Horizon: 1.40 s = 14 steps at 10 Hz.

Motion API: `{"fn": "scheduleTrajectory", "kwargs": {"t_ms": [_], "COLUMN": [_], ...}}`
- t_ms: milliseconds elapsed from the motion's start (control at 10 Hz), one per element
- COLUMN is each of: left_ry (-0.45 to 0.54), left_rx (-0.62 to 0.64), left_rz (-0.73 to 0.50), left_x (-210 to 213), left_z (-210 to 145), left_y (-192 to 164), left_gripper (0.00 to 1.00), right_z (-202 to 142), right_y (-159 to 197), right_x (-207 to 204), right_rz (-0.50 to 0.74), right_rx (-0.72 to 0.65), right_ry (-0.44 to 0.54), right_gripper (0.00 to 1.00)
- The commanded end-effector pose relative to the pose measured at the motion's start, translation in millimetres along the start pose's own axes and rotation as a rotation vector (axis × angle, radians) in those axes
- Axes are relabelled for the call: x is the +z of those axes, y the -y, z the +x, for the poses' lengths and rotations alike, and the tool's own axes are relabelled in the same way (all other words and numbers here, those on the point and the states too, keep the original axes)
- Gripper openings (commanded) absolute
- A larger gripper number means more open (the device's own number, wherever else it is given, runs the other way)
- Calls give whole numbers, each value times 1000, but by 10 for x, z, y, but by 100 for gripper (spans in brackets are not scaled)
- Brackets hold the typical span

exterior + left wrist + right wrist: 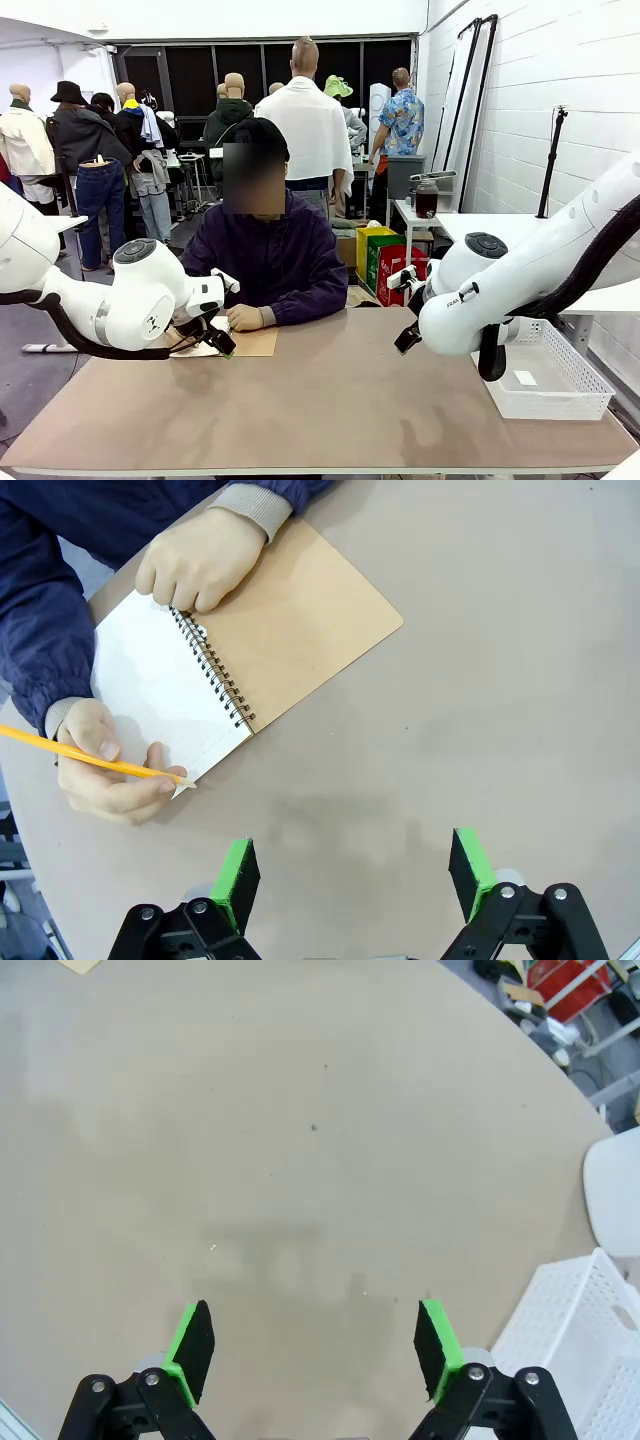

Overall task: Sort the paper based on its condition.
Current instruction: If a person hands you a paper, place it in the Organizing basket , and if it's crumpled, put it in the Trash can.

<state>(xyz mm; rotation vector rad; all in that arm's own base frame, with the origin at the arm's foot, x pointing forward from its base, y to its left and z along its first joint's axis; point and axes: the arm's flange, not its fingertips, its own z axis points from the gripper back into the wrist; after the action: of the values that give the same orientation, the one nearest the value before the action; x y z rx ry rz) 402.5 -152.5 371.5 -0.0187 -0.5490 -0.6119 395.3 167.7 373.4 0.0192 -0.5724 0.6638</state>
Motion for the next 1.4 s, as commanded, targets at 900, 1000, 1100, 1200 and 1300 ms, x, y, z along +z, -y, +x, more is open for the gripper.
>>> {"fn": "scheduleTrajectory", "kwargs": {"t_ms": [900, 1000, 1100, 1200, 1300], "left_ry": [68, 78, 86, 96, 103], "left_rx": [15, 14, 13, 10, 9], "left_rz": [-22, -13, -12, -4, 7], "left_x": [1346, 1414, 1465, 1523, 1557], "left_z": [424, 415, 416, 420, 415], "left_y": [-23, -29, -16, 6, 24], "left_gripper": [100, 100, 100, 100, 100], "right_z": [355, 338, 324, 333, 335], "right_y": [42, 13, -17, -24, -46], "right_x": [1334, 1405, 1465, 1466, 1456], "right_rz": [126, 134, 134, 136, 144], "right_rx": [105, 110, 123, 132, 138], "right_ry": [122, 131, 142, 148, 133], "right_gripper": [100, 100, 100, 100, 100]}}
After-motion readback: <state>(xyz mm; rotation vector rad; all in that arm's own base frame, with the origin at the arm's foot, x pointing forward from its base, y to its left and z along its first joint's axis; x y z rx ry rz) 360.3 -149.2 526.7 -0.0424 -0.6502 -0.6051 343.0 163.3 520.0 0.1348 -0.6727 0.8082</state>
